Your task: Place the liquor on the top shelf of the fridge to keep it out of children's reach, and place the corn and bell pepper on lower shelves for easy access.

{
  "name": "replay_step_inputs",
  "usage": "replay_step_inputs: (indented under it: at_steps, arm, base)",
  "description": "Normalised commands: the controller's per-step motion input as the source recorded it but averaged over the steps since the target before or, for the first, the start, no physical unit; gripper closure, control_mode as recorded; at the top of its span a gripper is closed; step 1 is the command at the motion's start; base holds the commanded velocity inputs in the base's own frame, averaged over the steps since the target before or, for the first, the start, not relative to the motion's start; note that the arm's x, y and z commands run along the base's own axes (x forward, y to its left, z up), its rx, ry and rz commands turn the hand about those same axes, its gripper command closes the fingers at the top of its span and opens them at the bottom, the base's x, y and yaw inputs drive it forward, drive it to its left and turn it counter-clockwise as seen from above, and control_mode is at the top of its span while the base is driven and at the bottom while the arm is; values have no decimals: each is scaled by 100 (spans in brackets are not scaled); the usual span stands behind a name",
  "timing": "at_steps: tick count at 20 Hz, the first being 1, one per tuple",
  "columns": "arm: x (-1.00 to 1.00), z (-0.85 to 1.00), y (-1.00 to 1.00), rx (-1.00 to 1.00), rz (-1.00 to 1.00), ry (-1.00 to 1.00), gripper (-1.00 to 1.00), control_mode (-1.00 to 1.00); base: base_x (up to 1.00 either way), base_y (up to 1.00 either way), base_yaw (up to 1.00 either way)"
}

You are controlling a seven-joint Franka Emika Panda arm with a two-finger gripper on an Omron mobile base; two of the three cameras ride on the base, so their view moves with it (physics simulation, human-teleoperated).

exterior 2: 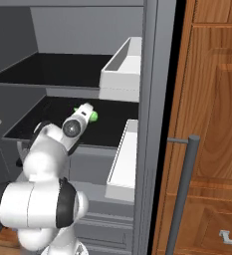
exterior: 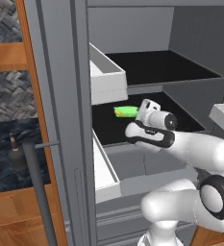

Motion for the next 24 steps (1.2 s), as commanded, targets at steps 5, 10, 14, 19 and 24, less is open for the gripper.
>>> replay_step_inputs:
  at_steps: [5,10,14,19,24]
  arm:
    - [-61,96,-4,-4,1,0,-100,-100]
    - [-64,100,-8,-8,6,15,-100,-100]
    - [-67,100,-8,-15,11,45,-100,-100]
    - [-97,50,0,-27,16,53,-100,-100]
    - [-100,0,0,-21,16,36,-100,-100]
  base:
    - [0,0,0]
    - [0,0,0]
    - [0,0,0]
    - [0,0,0]
    - [0,0,0]
